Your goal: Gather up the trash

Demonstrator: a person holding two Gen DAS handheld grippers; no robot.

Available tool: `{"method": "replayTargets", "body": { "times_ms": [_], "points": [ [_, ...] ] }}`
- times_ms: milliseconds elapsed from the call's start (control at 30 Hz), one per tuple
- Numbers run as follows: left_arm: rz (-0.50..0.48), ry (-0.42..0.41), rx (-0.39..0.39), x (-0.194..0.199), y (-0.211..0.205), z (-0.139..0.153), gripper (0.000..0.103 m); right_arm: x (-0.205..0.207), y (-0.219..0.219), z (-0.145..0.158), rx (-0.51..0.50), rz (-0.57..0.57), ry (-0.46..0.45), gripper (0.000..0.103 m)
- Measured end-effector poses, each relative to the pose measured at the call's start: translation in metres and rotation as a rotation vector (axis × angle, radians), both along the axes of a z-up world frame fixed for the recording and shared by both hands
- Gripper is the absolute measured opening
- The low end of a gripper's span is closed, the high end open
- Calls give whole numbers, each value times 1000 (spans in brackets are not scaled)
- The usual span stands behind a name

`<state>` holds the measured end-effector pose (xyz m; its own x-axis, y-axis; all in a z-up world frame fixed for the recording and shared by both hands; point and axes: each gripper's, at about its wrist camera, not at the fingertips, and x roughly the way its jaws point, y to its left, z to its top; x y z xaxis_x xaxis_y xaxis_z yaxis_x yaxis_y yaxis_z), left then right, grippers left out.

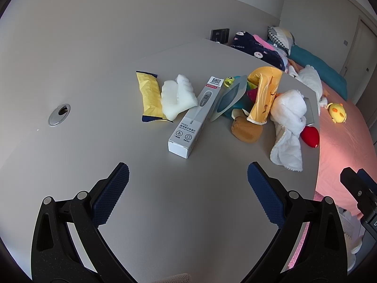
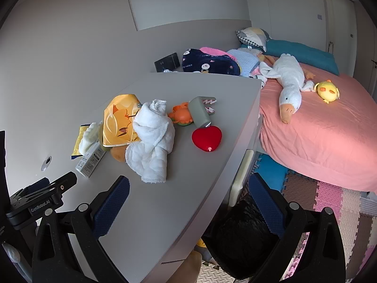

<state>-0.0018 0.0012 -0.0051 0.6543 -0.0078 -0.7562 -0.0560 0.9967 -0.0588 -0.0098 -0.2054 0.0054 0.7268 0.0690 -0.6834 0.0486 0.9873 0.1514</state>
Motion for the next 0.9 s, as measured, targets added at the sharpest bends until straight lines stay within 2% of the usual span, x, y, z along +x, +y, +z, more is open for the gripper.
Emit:
{"method": "replayTargets", "body": {
  "times_ms": [900],
  "points": [
    [-5,5,-6,-1,-6,5,97,-3,-3,0,1,-4,0,100]
  ]
}}
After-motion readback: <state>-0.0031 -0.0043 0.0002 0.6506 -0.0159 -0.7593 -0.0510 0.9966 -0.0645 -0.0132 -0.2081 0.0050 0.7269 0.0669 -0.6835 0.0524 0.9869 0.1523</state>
